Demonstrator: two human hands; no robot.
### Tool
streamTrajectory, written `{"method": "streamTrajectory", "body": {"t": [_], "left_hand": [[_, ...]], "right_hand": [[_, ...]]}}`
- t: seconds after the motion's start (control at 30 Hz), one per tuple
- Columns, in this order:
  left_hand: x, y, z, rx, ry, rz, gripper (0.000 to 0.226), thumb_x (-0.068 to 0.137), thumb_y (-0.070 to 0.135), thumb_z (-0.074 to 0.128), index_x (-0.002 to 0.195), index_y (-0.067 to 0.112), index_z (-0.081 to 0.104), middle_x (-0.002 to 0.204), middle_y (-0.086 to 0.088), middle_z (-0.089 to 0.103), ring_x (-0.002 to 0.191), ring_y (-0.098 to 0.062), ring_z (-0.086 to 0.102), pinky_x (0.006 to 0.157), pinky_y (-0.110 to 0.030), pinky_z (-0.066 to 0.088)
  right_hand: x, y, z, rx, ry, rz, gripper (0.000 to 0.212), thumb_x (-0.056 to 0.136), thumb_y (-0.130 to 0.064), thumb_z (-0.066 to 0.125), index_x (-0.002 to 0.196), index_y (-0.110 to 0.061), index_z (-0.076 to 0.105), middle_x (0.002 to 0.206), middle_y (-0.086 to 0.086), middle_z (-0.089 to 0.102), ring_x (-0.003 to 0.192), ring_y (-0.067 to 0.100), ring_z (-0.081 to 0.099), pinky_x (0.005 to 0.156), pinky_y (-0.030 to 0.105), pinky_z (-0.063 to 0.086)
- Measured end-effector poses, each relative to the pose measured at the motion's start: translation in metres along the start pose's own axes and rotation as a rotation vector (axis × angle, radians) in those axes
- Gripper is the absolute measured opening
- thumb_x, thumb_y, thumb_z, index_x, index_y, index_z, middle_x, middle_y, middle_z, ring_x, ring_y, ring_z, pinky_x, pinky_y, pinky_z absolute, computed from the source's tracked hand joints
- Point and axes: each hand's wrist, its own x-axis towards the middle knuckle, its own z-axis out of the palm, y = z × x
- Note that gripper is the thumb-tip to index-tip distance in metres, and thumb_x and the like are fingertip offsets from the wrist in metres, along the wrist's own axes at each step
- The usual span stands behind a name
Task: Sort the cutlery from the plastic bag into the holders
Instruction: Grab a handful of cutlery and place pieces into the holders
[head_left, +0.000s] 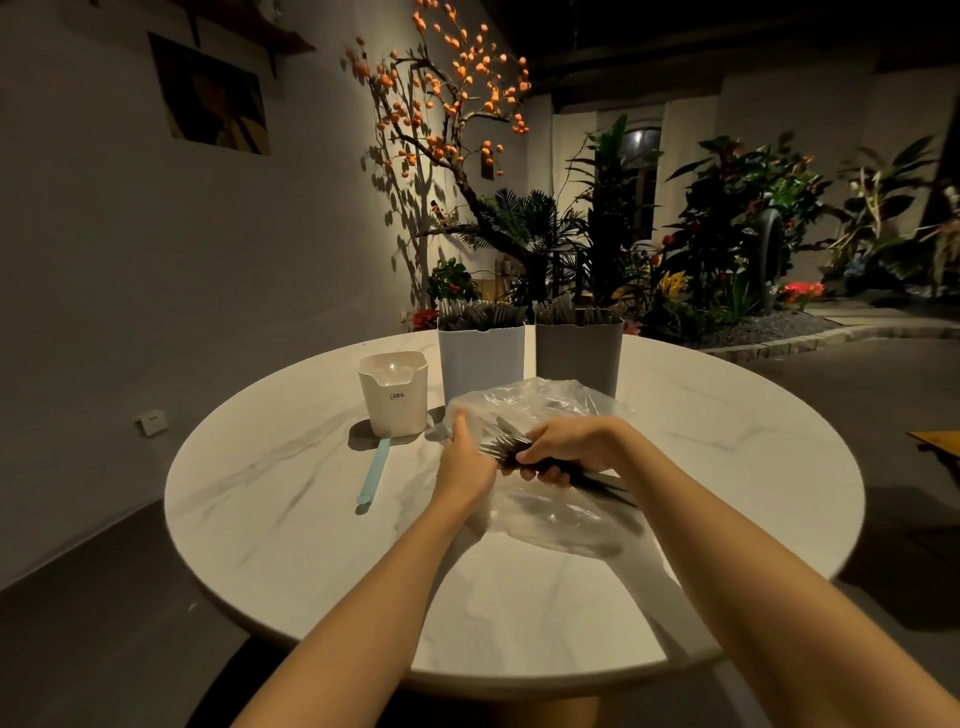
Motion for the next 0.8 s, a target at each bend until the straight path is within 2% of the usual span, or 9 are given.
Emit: {"method": "streamTrajectory", "body": {"t": [0.1,0.2,0.27,0.33,0.47,0.57,0.67,0.8], "left_hand": [[0.003,-0.001,-0.005,-0.039,0.071,-0.024,0.061,0.096,0.003,0.045,0.151,0.013,0.021,0.148,-0.017,0.036,0.13,-0.033,0.043,0.102,-0.04,0.043],[0.003,-0.001,-0.007,-0.139,0.148,-0.024,0.051,0.094,0.009,0.047,0.144,0.011,0.035,0.142,-0.017,0.038,0.122,-0.033,0.046,0.103,-0.046,0.044],[0.002,0.001,-0.009,-0.157,0.19,-0.01,0.044,0.096,0.017,0.049,0.139,0.011,0.042,0.142,-0.015,0.036,0.122,-0.031,0.046,0.105,-0.043,0.041],[-0.001,0.004,-0.009,-0.094,0.26,0.047,0.041,0.096,0.021,0.053,0.135,0.013,0.046,0.149,-0.011,0.027,0.131,-0.029,0.038,0.106,-0.039,0.036],[-0.003,0.007,-0.007,0.091,0.412,0.264,0.045,0.085,0.015,0.064,0.128,0.018,0.051,0.158,-0.003,0.015,0.144,-0.026,0.019,0.115,-0.046,0.029],[-0.002,0.012,-0.006,0.132,0.403,0.351,0.049,0.083,0.01,0.061,0.13,0.017,0.048,0.158,-0.002,0.024,0.146,-0.023,0.018,0.119,-0.049,0.016],[0.0,0.019,-0.007,0.176,0.384,0.411,0.051,0.086,0.01,0.055,0.135,0.017,0.047,0.153,0.0,0.036,0.145,-0.019,0.022,0.121,-0.047,0.007],[0.008,0.024,-0.006,0.484,0.29,0.447,0.043,0.091,0.014,0.048,0.134,0.014,0.054,0.145,-0.002,0.047,0.144,-0.019,0.025,0.12,-0.038,-0.003]], "right_hand": [[-0.007,0.0,0.001,-0.027,-0.006,-0.057,0.019,0.103,-0.012,0.039,0.102,-0.009,0.058,0.076,0.003,0.049,0.055,0.008,0.037,0.047,0.018,0.036],[-0.01,-0.001,0.0,0.002,0.021,-0.163,0.019,0.104,-0.012,0.037,0.106,-0.008,0.056,0.078,0.002,0.048,0.058,0.009,0.036,0.049,0.019,0.034],[-0.01,-0.002,-0.001,0.062,0.078,-0.236,0.018,0.104,-0.011,0.036,0.112,-0.003,0.051,0.079,0.003,0.047,0.058,0.009,0.036,0.05,0.019,0.034],[-0.009,-0.004,-0.003,0.127,0.149,-0.295,0.017,0.104,-0.011,0.037,0.114,-0.002,0.046,0.08,0.005,0.047,0.058,0.009,0.037,0.05,0.019,0.034],[-0.011,-0.01,-0.005,0.211,0.226,-0.37,0.012,0.104,-0.012,0.036,0.101,-0.009,0.048,0.08,0.004,0.046,0.058,0.009,0.037,0.049,0.018,0.034],[-0.012,-0.014,-0.008,0.268,0.241,-0.417,0.013,0.104,-0.012,0.035,0.105,-0.006,0.046,0.077,0.003,0.044,0.055,0.008,0.033,0.045,0.016,0.03],[-0.014,-0.019,-0.012,0.329,0.231,-0.464,0.012,0.104,-0.013,0.035,0.103,-0.006,0.045,0.074,0.002,0.044,0.052,0.007,0.032,0.044,0.015,0.028],[-0.018,-0.026,-0.019,0.413,0.205,-0.51,0.014,0.104,-0.013,0.036,0.1,-0.006,0.047,0.071,0.002,0.045,0.052,0.008,0.032,0.043,0.015,0.027]]}}
